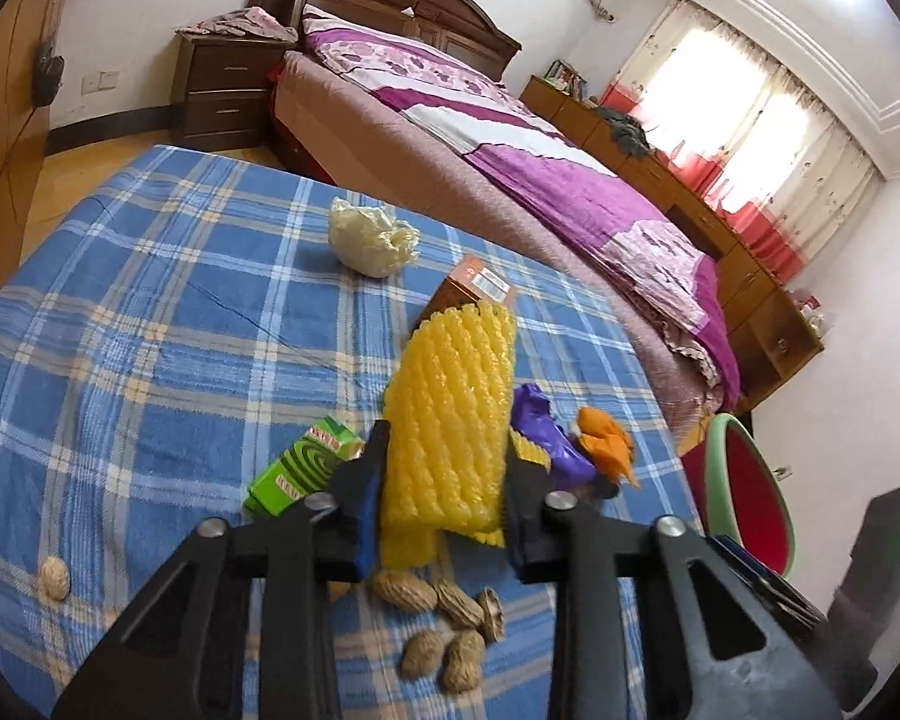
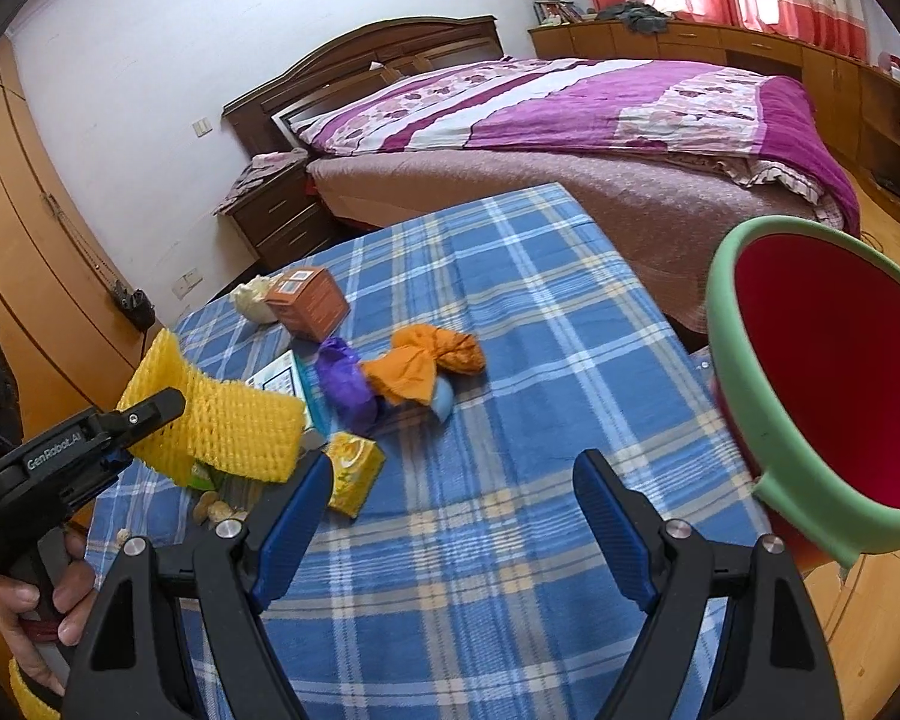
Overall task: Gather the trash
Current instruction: 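Grasp a yellow foam net with the left tool and lift it, then grasp the second yellow foam net with the right tool and lift it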
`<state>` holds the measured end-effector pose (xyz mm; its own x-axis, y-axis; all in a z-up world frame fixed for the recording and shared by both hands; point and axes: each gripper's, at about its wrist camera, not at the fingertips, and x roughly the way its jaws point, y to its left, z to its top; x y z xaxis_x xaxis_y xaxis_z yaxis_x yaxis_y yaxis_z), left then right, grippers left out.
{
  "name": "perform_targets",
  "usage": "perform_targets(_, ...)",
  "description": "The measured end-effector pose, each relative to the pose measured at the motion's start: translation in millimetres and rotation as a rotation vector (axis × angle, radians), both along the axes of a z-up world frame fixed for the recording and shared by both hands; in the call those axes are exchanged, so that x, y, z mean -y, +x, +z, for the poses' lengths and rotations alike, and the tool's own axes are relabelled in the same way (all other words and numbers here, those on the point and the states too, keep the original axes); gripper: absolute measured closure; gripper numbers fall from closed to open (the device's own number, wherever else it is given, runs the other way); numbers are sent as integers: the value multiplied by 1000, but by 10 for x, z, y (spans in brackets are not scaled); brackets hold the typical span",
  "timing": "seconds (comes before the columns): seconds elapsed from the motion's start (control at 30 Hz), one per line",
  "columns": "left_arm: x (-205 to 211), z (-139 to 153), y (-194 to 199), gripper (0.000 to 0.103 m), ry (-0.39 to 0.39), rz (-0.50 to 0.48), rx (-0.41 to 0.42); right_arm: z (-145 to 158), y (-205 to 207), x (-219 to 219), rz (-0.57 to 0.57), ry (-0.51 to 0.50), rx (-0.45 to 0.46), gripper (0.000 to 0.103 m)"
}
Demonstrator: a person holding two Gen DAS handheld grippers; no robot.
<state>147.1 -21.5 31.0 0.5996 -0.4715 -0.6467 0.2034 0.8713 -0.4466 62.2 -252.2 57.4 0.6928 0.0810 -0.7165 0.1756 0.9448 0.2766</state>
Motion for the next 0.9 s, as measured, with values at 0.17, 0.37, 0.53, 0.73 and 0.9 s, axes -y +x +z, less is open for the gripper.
perform_targets(0.17,-57,31,-128,82,-8,3,20,-16,-12,-78,18,7,-5,19)
perform_targets(0.37,-235,118,-239,82,-18,44,39,-6,-3,-204,47,6,-2,19)
perform_targets(0.53,-419,137,-337,82,-7,99,52,-2,67,-358,92,21,-5,19)
perform_targets(0.73,-594,143,-425,82,25,148,66,-31,234,-617,160,44,-24,19)
perform_targets(0.9,-698,66,-442,82,68,192,55,-66,359,-850,208,52,-41,19)
